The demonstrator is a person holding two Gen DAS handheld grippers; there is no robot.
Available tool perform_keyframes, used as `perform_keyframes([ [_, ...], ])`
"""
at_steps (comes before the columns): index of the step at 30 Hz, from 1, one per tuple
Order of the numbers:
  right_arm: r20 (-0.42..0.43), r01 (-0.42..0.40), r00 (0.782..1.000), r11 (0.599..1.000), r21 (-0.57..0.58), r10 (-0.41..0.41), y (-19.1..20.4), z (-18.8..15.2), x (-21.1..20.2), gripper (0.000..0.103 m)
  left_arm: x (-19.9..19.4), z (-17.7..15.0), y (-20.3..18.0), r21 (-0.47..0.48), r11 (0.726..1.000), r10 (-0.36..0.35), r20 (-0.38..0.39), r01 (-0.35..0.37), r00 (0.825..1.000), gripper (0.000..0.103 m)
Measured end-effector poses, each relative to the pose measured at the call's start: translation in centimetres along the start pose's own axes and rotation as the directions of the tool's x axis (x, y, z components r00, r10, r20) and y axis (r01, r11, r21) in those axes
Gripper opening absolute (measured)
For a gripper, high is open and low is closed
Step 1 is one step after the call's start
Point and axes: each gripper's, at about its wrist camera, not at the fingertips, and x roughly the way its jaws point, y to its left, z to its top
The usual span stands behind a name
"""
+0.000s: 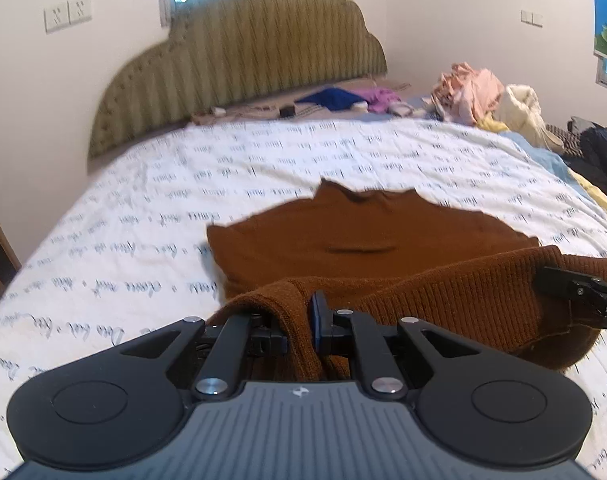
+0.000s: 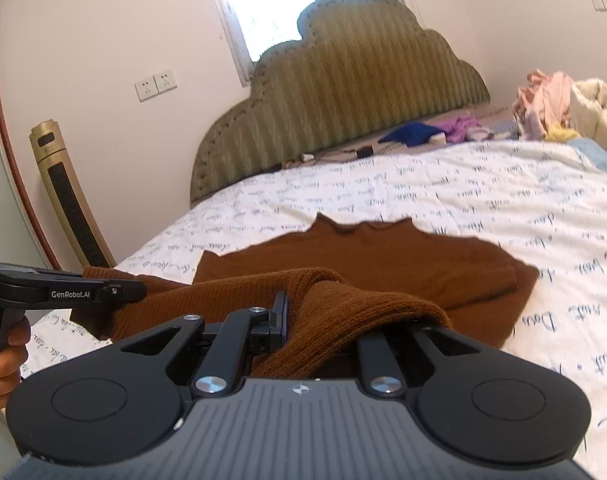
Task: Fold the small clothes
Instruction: 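Lift the hem with both tools and fold it over toward the collar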
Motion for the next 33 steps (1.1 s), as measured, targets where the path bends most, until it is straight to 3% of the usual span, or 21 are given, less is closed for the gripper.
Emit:
perform_keyframes([
  [8,0.035,-0.005,0.999,1.000,0.005,0.005,-0.6,1.8,0.9,0.017,0.0,2.2,-0.4,0.015,1.000,0.022,0.058,-0.023,0.998,0.011],
  [33,-0.085,-0.016,0.996,0.987,0.157,0.029,-5.2,3.7,10.6,0.018,11.2,5.8,0.5,0.020,0.998,0.055,-0.107,-0.053,0.993,0.011],
])
